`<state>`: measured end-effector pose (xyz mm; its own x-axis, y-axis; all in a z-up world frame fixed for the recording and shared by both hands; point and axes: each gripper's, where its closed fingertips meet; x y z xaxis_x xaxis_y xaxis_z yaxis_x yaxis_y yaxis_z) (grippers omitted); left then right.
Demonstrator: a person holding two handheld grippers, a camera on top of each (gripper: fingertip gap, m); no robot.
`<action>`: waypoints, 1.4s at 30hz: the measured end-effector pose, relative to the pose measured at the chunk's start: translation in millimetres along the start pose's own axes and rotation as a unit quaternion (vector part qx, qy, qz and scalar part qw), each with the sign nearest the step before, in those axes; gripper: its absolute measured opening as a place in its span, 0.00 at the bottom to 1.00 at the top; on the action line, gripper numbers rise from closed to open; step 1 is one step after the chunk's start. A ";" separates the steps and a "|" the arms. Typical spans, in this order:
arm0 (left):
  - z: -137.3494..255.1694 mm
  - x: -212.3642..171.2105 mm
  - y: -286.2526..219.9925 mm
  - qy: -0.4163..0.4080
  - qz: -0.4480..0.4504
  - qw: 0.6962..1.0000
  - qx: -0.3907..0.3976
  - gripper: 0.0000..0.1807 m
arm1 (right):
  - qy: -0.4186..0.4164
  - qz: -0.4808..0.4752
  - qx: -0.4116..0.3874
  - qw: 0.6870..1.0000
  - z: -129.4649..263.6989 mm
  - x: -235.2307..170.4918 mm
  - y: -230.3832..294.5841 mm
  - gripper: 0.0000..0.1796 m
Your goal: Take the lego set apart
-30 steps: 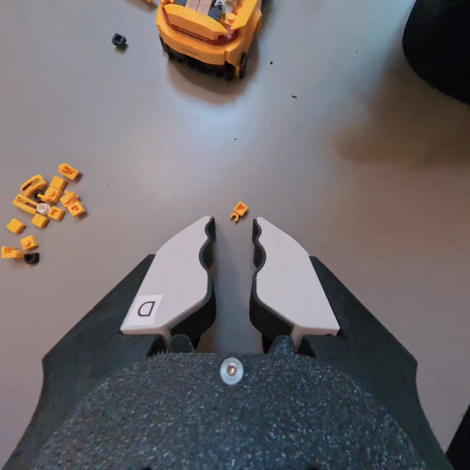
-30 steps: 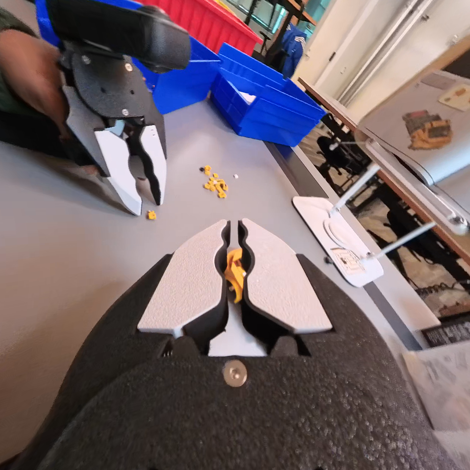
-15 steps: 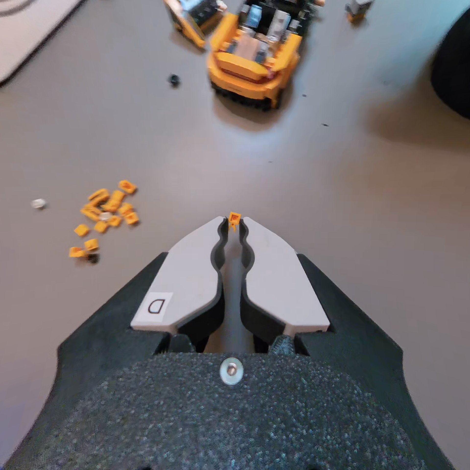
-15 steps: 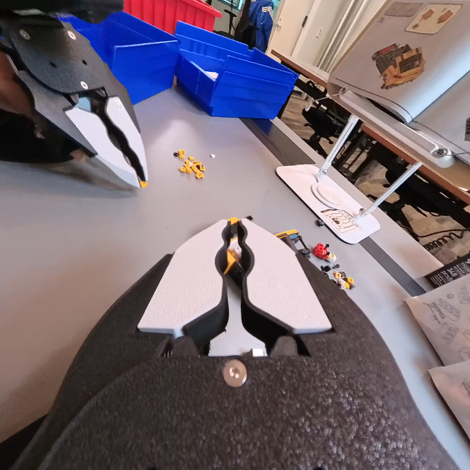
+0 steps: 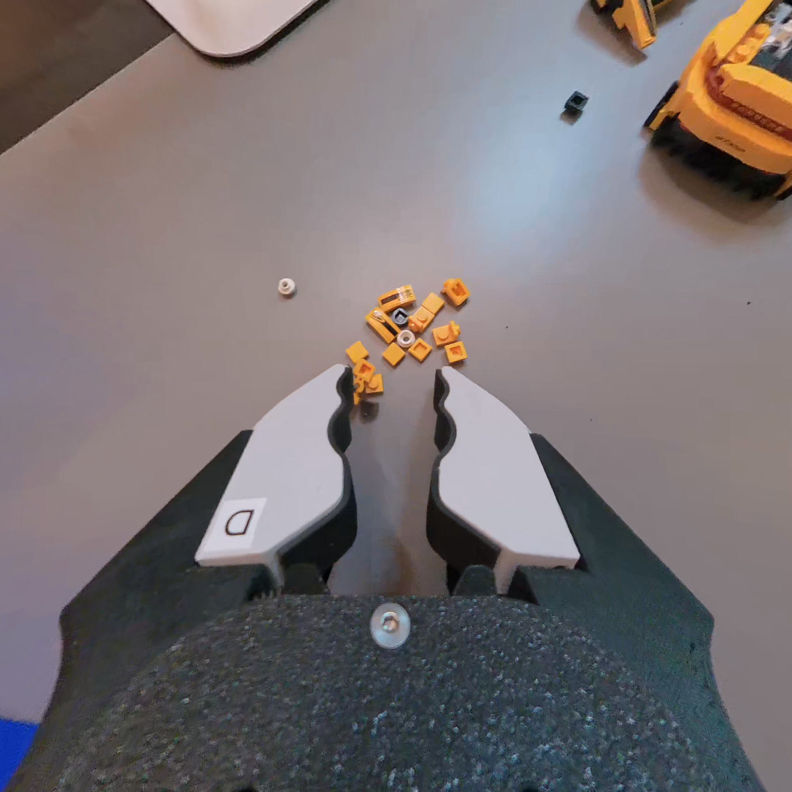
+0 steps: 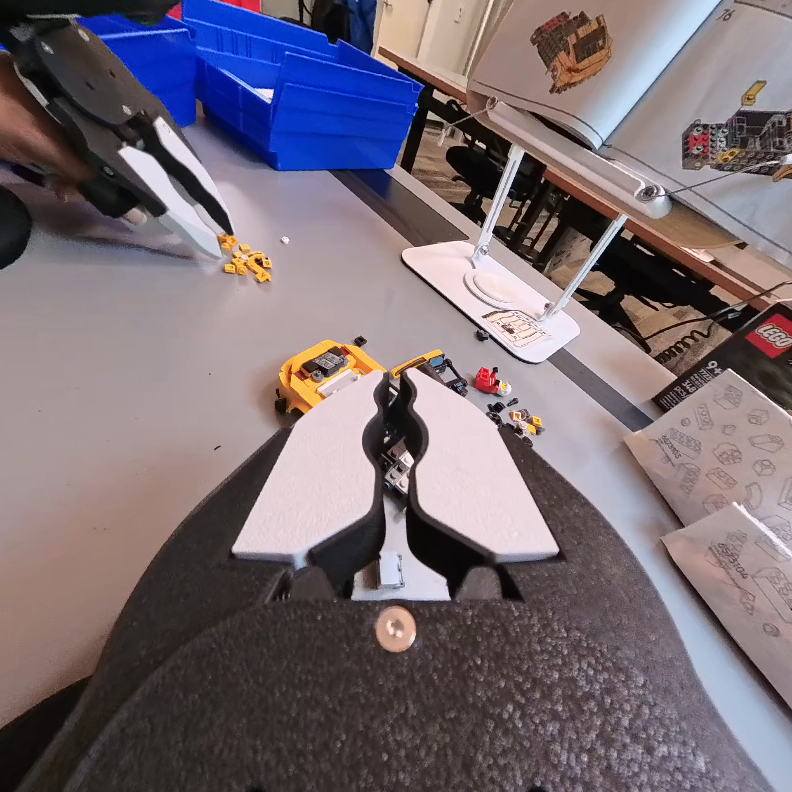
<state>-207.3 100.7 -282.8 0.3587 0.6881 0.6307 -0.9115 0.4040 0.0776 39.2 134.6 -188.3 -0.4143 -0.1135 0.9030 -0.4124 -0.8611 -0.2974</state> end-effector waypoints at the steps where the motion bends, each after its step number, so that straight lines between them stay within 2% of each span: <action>1: -0.7 -0.7 -1.9 -0.001 -0.006 1.000 -0.002 0.22 | 0.000 0.000 0.001 1.000 -0.2 -0.2 0.2 0.02; 6: 0.1 -0.3 -8.9 -0.013 -0.013 1.000 -0.012 0.25 | 0.002 0.007 0.001 1.000 -0.4 0.0 2.1 0.02; 12: 17.2 26.1 -23.2 -0.101 -0.047 0.994 -0.016 0.26 | 0.003 -0.003 -0.007 1.000 0.1 -0.5 -2.1 0.02; 18: 42.7 77.3 -69.6 -0.211 -0.111 0.969 -0.070 0.19 | 0.009 -0.025 -0.018 0.999 0.9 -3.8 -11.2 0.04; 20: 40.0 88.7 -85.6 -0.204 -0.140 0.965 -0.083 0.18 | 0.004 -0.035 -0.035 0.999 3.7 -4.1 -21.1 0.05; 23: 23.3 99.9 -108.2 -0.165 -0.164 0.965 -0.117 0.24 | -0.016 -0.070 -0.069 0.995 13.9 -3.2 -46.4 0.06; 27: -2.6 113.1 -129.1 -0.159 -0.175 0.960 -0.153 0.24 | -0.027 -0.096 -0.107 0.989 32.2 -8.8 -79.0 0.07; 29: -11.6 110.5 -137.4 -0.162 -0.166 0.957 -0.173 0.24 | 0.019 -0.082 -0.073 0.994 33.1 -24.6 -76.9 0.07; 31: -19.4 100.1 -139.1 -0.150 -0.165 0.959 -0.176 0.24 | 0.086 -0.082 -0.004 0.993 31.4 -48.2 -61.5 0.09; 35: -18.1 87.4 -135.4 -0.151 -0.147 0.961 -0.178 0.23 | 0.211 -0.073 0.124 0.967 29.7 -93.6 -18.3 0.16; 38: -12.6 86.1 -128.0 -0.158 -0.132 0.963 -0.176 0.22 | 0.260 -0.041 0.152 0.953 22.6 -111.7 2.0 0.18; 41: -10.5 86.7 -119.3 -0.164 -0.126 0.964 -0.166 0.21 | 0.256 -0.018 0.144 0.956 19.0 -108.9 3.0 0.06; 42: -10.0 87.1 -117.8 -0.166 -0.124 0.964 -0.164 0.20 | 0.250 -0.001 0.140 0.958 18.8 -107.4 2.3 0.06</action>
<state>-66.7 119.1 -244.8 0.4236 0.3366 0.8410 -0.6734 0.7380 0.0437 98.0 135.5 -280.2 -0.7795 0.0805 0.6212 -0.2094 -0.9682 -0.1372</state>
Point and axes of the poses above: each gripper's, where its closed fingertips meet, z back along the fingers, x out of its top, y = z × x across the jaws, and after that the axes turned 3 degrees about y, right-handed
